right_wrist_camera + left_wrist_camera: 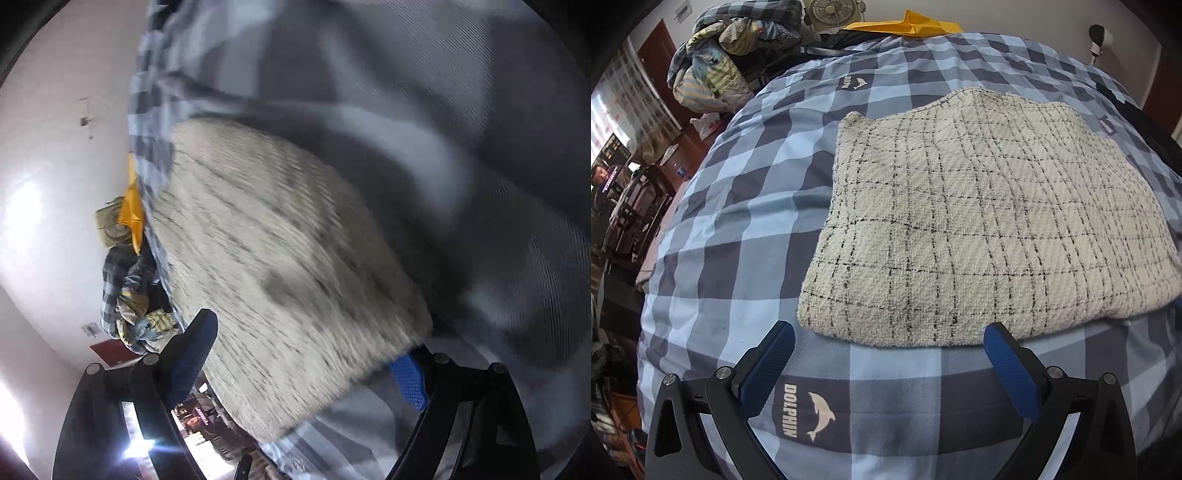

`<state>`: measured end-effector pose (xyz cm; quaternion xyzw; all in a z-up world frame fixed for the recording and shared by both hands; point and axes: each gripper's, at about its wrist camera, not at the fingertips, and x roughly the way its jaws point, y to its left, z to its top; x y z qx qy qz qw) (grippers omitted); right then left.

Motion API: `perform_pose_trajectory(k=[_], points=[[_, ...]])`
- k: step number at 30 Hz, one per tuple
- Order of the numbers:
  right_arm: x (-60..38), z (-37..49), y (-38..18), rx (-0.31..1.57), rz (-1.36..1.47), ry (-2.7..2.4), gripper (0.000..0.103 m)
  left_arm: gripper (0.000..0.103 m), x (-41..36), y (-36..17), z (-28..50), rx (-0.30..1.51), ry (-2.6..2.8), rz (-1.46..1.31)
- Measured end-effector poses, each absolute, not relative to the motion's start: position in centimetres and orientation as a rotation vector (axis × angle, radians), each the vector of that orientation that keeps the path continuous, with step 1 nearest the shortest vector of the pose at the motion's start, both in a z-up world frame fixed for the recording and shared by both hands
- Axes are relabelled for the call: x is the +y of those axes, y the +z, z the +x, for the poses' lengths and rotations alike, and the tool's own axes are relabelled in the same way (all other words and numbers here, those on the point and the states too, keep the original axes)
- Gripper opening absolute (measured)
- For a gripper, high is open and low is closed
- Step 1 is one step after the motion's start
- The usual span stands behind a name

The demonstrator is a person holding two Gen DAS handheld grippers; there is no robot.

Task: Fold small clothes
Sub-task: 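Grasp the shirt edge with the right tool, fold it over, open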

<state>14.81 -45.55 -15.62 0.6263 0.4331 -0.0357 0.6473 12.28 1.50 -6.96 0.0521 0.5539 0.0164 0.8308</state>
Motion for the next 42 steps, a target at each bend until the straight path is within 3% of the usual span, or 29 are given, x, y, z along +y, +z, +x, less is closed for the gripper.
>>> perform_pose_trajectory(k=[8, 10, 12, 13, 24, 36, 42], points=[[-44.3, 15.9, -13.9, 0.923, 1.271, -0.078, 0.084, 0.103, 1.5, -7.0, 12.3, 1.178, 0.040, 0.104], [-44.1, 16.0, -14.0, 0.935, 1.227, -0.114, 0.069, 0.103, 1.7, -7.2, 12.3, 1.183, 0.046, 0.108], [-44.5, 15.7, -14.3, 0.948, 1.225, -0.143, 0.032, 0.103, 1.9, -7.2, 12.3, 1.187, 0.051, 0.101], [-44.9, 15.5, -14.5, 0.943, 1.237, -0.140, 0.023, 0.103, 2.1, -7.1, 12.3, 1.187, 0.052, 0.090], [-45.0, 12.2, -9.7, 0.807, 1.210, -0.116, 0.013, 0.103, 3.9, -6.6, 11.9, 1.149, 0.122, 0.116], [-48.8, 9.7, -6.9, 0.727, 1.124, -0.248, 0.013, 0.103, 5.9, -5.4, 11.5, 1.136, 0.125, 0.034], [-45.0, 13.6, -2.4, 0.707, 0.919, -0.189, 0.013, 0.103, 6.4, -4.0, 11.7, 1.099, 0.122, -0.009]])
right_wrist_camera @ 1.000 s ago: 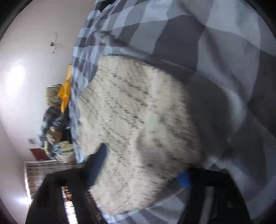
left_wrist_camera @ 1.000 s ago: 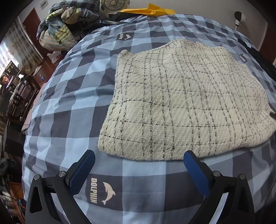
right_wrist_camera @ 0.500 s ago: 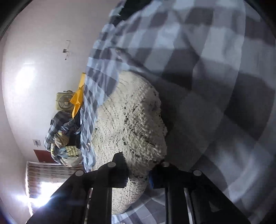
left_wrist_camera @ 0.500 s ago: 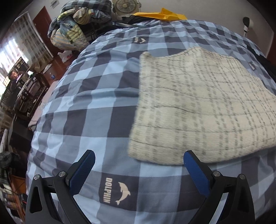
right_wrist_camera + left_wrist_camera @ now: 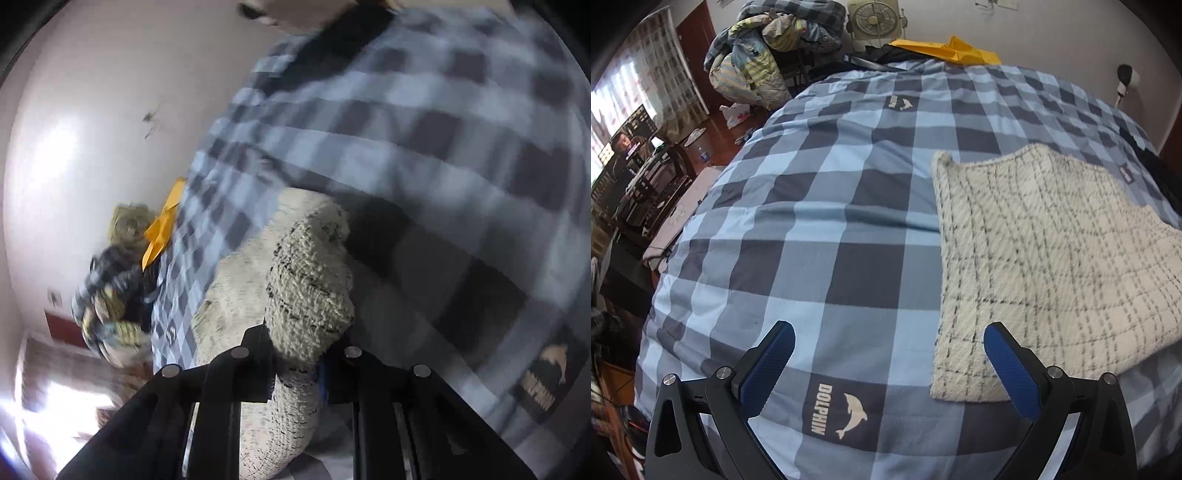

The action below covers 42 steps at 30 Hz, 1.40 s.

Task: Fold small clothes
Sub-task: 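Grasp the shirt edge with the right tool, fold it over, open, then grasp the shirt edge with the left tool, lift and fold it over, open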

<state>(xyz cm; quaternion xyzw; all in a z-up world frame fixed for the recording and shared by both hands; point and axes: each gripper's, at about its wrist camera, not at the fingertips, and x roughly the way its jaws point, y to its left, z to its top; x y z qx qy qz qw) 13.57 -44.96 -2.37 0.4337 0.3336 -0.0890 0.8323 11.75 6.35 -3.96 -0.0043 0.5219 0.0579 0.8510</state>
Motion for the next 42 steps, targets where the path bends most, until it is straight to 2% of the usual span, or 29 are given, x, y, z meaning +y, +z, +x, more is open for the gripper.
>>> perform_pose_trajectory(k=[4, 9, 13, 16, 17, 19, 22, 23, 24, 25, 26, 29, 33, 37, 42], points=[[-37.4, 17.9, 3.4, 0.691, 0.691, -0.064, 0.013, 0.103, 7.4, -3.2, 11.9, 1.091, 0.128, -0.087], [-21.5, 22.3, 5.1, 0.815, 0.358, 0.175, 0.014, 0.103, 9.8, -2.6, 11.9, 1.061, 0.211, -0.172], [-11.9, 22.9, 0.5, 0.954, 0.251, 0.392, 0.014, 0.103, 13.5, -1.6, 11.1, 0.986, 0.385, -0.209], [-7.3, 23.1, -6.2, 1.118, 0.247, 0.475, 0.015, 0.103, 15.7, -1.3, 10.6, 0.952, 0.465, -0.242], [-6.1, 23.1, -9.1, 1.202, 0.236, 0.490, 0.018, 0.103, 16.3, -1.3, 10.5, 0.953, 0.470, -0.258], [-6.0, 23.1, -12.2, 1.303, 0.280, 0.502, 0.018, 0.103, 16.9, -1.6, 10.4, 0.965, 0.460, -0.286], [-8.5, 22.5, -10.9, 1.239, 0.423, 0.546, 0.025, 0.103, 16.2, -2.1, 10.8, 0.991, 0.409, -0.290], [-9.1, 22.1, -10.0, 1.240, 0.469, 0.575, 0.045, 0.103, 15.8, -2.1, 10.9, 0.994, 0.398, -0.284], [-9.9, 21.6, -9.2, 1.244, 0.520, 0.604, 0.075, 0.103, 15.1, -2.1, 11.1, 0.998, 0.378, -0.265], [-11.2, 20.9, -7.8, 1.217, 0.593, 0.650, 0.084, 0.103, 14.6, -2.2, 11.3, 1.000, 0.365, -0.248], [-12.4, 20.1, -6.6, 1.186, 0.630, 0.689, 0.088, 0.103, 14.1, -2.1, 11.3, 1.000, 0.359, -0.236], [-14.8, 18.2, -4.4, 1.155, 0.627, 0.769, 0.089, 0.103, 12.6, -2.4, 11.7, 1.009, 0.328, -0.190], [-17.9, 15.4, -3.7, 1.062, 0.472, 0.533, 0.089, 0.103, 10.5, -3.2, 12.2, 1.011, 0.244, -0.192], [-21.4, 15.3, -6.6, 1.075, 0.459, 0.378, 0.089, 0.103, 7.4, -5.4, 14.1, 1.036, 0.040, -0.214], [-23.0, 16.7, -9.0, 1.127, 0.574, 0.358, 0.089, 0.103, 4.3, -8.0, 15.4, 1.083, 0.004, -0.043]])
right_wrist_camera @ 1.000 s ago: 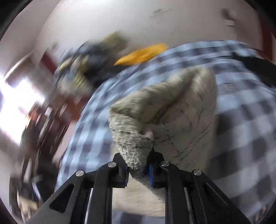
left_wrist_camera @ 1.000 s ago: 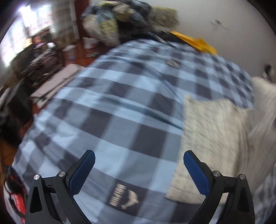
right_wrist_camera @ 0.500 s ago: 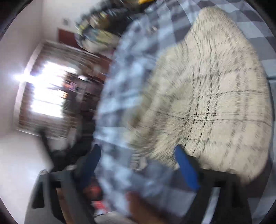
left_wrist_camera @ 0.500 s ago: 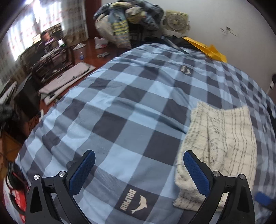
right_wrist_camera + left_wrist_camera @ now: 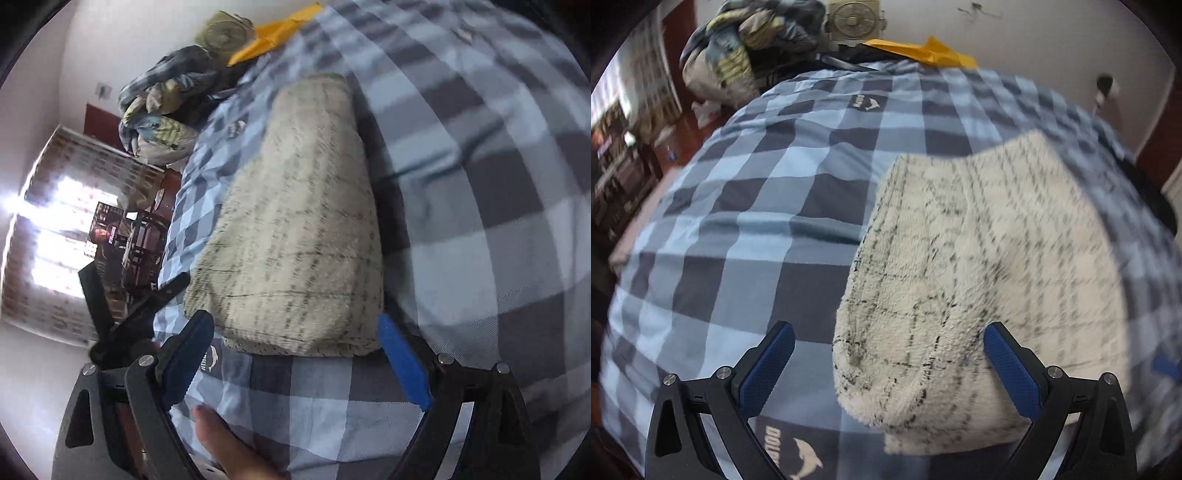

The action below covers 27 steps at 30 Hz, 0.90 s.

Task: Fold small clothes
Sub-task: 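Grasp the shirt edge with the left tool, lift and fold it over, open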

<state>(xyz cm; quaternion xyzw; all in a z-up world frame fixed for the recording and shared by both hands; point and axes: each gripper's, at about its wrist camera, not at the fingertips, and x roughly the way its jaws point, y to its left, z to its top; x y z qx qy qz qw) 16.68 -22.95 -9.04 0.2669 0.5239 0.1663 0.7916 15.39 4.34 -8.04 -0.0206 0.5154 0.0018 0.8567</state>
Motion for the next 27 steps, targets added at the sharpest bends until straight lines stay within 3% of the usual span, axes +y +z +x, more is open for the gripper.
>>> perform_pose_trajectory(k=[2, 4, 5, 6, 8, 17, 20, 24, 27], points=[[-23.1, 16.7, -9.0, 1.116, 0.550, 0.348, 0.089, 0.100, 4.2, -8.5, 15.3, 1.108, -0.014, -0.063], [-24.0, 16.5, -8.4, 1.116, 0.542, 0.362, 0.089, 0.067, 4.5, -8.7, 15.1, 1.145, -0.109, -0.179], [-24.1, 16.7, -8.5, 1.123, 0.549, 0.368, 0.089, 0.028, 4.7, -8.8, 15.0, 1.168, -0.173, -0.245], [-24.7, 16.8, -8.9, 1.132, 0.559, 0.366, 0.089, 0.017, 4.8, -8.9, 15.0, 1.189, -0.241, -0.327], [-24.7, 16.9, -9.4, 1.149, 0.577, 0.346, 0.089, 0.007, 5.0, -8.3, 14.5, 1.174, -0.289, -0.384], [-26.6, 15.5, -9.1, 1.120, 0.609, 0.303, 0.089, 0.005, 6.3, -4.5, 10.0, 1.143, -0.526, -0.622], [-27.1, 15.3, -9.1, 1.115, 0.634, 0.302, 0.089, 0.005, 8.1, -6.3, 9.6, 1.221, -0.458, -0.692], [-26.6, 15.4, -9.3, 1.126, 0.620, 0.305, 0.089, 0.006, 10.3, -12.8, 10.4, 1.422, -0.219, -0.770], [-26.2, 15.4, -9.3, 1.138, 0.604, 0.310, 0.089, 0.006, 9.8, -12.8, 10.8, 1.453, -0.198, -0.773]])
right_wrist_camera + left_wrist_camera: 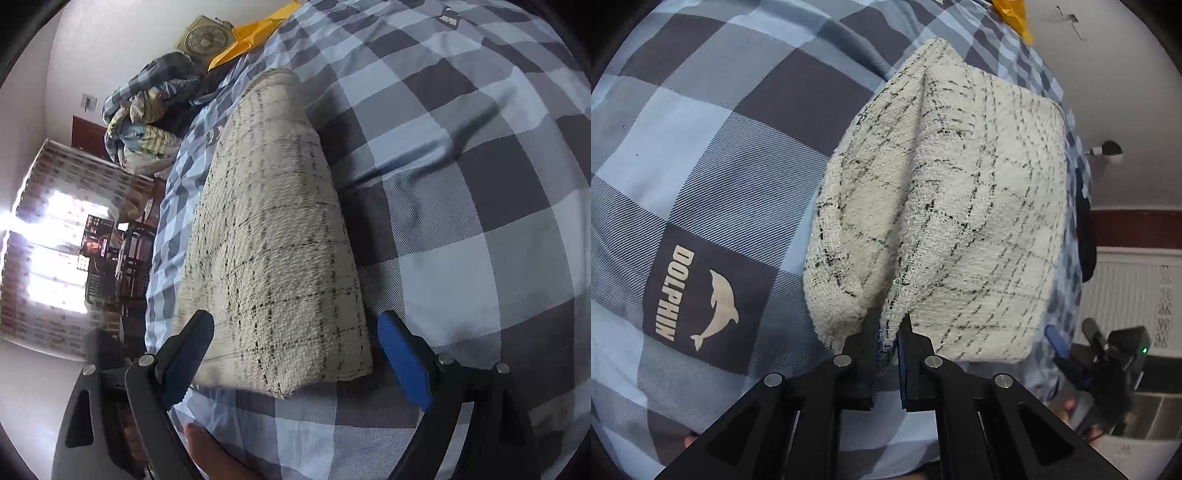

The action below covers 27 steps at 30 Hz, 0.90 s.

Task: Fold small clothes
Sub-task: 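Grasp the shirt edge with the left tool, lift and fold it over, open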

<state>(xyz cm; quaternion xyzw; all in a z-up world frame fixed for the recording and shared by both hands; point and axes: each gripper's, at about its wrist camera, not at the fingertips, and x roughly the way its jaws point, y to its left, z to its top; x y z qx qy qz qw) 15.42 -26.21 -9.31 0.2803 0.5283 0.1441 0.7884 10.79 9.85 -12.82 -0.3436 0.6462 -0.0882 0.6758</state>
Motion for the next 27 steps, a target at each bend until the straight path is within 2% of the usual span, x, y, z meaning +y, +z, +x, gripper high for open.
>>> perform_pose_trajectory(k=[4, 5, 7, 8, 9, 11, 14, 19, 21, 23, 25, 27], points=[[-26.2, 15.5, -8.9, 1.130, 0.608, 0.316, 0.089, 0.012, 10.3, -7.9, 11.6, 1.388, -0.252, -0.697], [-26.3, 15.6, -8.8, 1.129, 0.616, 0.320, 0.089, 0.018, 10.8, -6.8, 11.9, 1.360, -0.240, -0.679], [-26.4, 16.0, -8.8, 1.128, 0.637, 0.329, 0.089, 0.068, 11.8, -4.1, 12.9, 1.312, -0.184, -0.623], [-26.3, 16.2, -8.9, 1.131, 0.644, 0.332, 0.089, 0.101, 12.3, -2.9, 13.5, 1.275, -0.142, -0.610], [-26.3, 16.4, -9.0, 1.135, 0.651, 0.336, 0.089, 0.103, 12.6, -2.1, 14.0, 1.229, -0.124, -0.609], [-26.1, 16.8, -9.4, 1.148, 0.661, 0.348, 0.089, 0.103, 12.6, -0.9, 16.1, 1.184, -0.135, -0.583], [-26.0, 17.2, -9.9, 1.169, 0.652, 0.349, 0.089, 0.103, 11.3, -2.0, 21.3, 1.216, -0.199, -0.570], [-26.7, 17.3, -10.7, 1.191, 0.674, 0.329, 0.089, 0.100, 9.0, -9.0, 28.9, 1.405, -0.212, -0.573], [-27.0, 17.4, -10.9, 1.195, 0.682, 0.325, 0.089, 0.086, 8.5, -11.3, 30.1, 1.466, -0.194, -0.585], [-27.3, 17.5, -10.9, 1.196, 0.691, 0.324, 0.089, 0.080, 8.2, -12.3, 30.8, 1.484, -0.195, -0.588], [-27.6, 17.6, -11.1, 1.197, 0.701, 0.324, 0.089, 0.065, 7.3, -12.6, 31.4, 1.479, -0.235, -0.593], [-27.9, 17.7, -11.3, 1.202, 0.712, 0.324, 0.089, 0.035, 6.8, -12.0, 31.8, 1.463, -0.246, -0.575]])
